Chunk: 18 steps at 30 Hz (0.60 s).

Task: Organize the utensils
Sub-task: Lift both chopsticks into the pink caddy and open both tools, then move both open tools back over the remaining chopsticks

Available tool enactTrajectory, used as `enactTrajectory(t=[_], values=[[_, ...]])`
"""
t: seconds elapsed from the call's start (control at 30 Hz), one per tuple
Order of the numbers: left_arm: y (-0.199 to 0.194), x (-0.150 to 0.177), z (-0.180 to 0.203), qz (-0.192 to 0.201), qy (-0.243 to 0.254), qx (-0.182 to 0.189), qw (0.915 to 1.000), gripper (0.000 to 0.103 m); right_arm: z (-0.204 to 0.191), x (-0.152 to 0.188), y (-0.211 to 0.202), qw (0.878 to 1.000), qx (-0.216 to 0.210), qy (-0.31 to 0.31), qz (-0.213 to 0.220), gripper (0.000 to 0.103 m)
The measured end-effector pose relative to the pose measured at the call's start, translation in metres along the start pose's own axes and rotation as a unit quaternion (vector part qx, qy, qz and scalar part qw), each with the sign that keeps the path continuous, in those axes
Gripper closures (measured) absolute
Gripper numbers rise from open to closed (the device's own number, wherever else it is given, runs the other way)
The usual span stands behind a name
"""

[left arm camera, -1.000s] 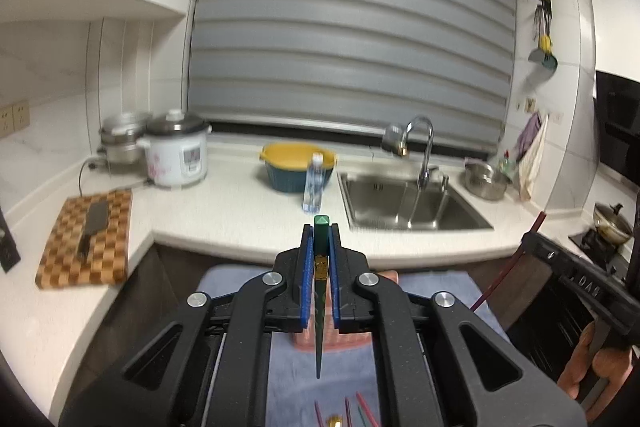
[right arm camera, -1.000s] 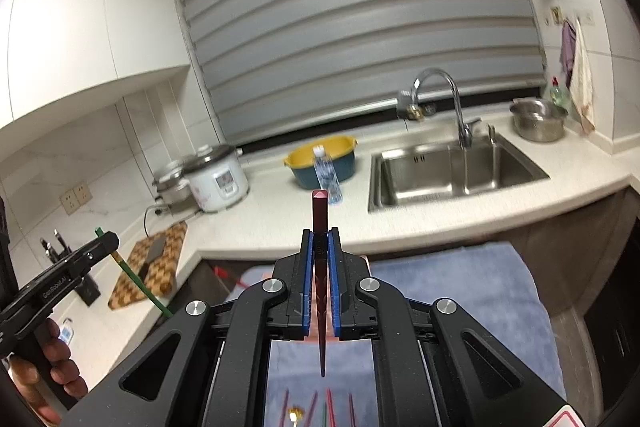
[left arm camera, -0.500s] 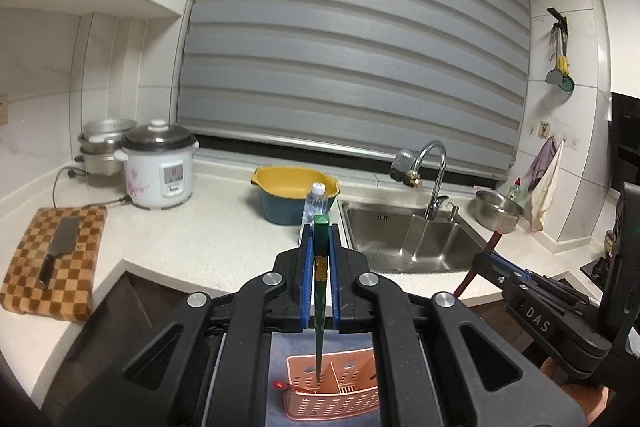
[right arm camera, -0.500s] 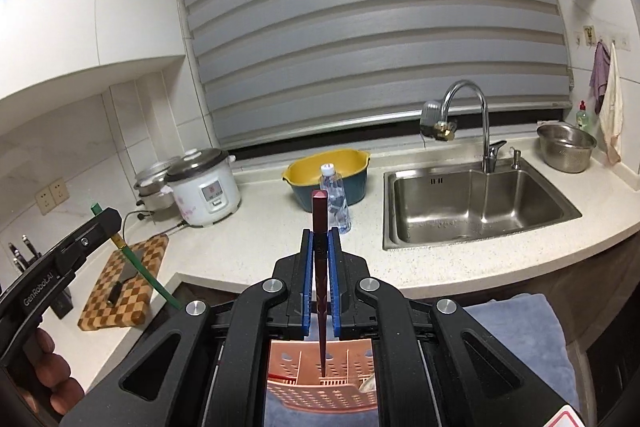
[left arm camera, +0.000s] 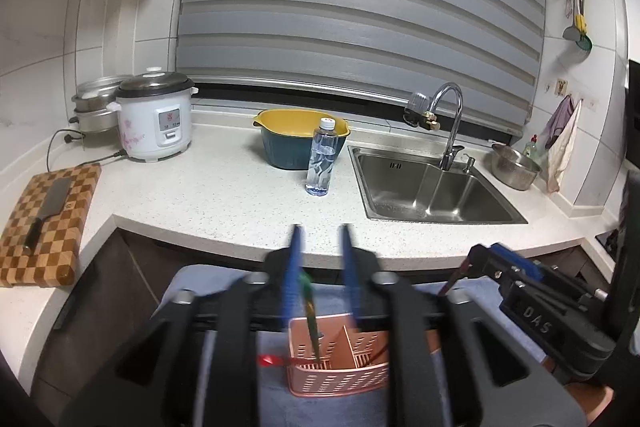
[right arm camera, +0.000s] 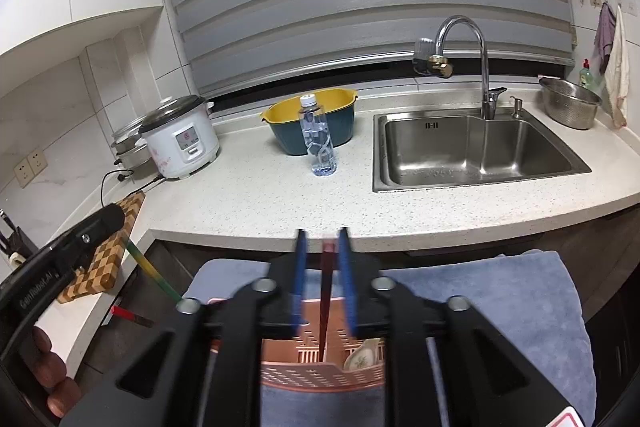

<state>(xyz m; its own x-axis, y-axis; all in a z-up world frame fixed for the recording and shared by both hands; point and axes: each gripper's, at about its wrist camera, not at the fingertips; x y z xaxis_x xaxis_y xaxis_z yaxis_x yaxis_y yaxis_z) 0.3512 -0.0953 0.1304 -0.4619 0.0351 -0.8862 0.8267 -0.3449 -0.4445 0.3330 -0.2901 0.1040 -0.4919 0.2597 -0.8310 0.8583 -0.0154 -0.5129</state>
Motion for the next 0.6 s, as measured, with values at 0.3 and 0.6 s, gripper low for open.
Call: enactTrajectory(t=[0.3,0.6], values=[[-0.043,0.007,0.013,0.014,0.023,-0.031,0.9992,0.039,0.001,0.002,-0.059,1.0,-0.005,-0.009,0.028,0.067],[-0.119,0.054,0.016,0.003,0.036,-0.039,0.9986,0.033,0.015,0.061,-0.133,1.0,0.007,-0.017,0.002,0.065]])
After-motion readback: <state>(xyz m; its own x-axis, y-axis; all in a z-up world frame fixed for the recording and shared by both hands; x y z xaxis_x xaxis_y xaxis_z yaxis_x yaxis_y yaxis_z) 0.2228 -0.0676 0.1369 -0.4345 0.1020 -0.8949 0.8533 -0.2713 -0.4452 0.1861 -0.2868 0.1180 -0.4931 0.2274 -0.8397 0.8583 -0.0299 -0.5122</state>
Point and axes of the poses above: each gripper's, at about its wrist camera, not at the fingertips, and y roughly the way its jaws point, z to its right, x to its underside
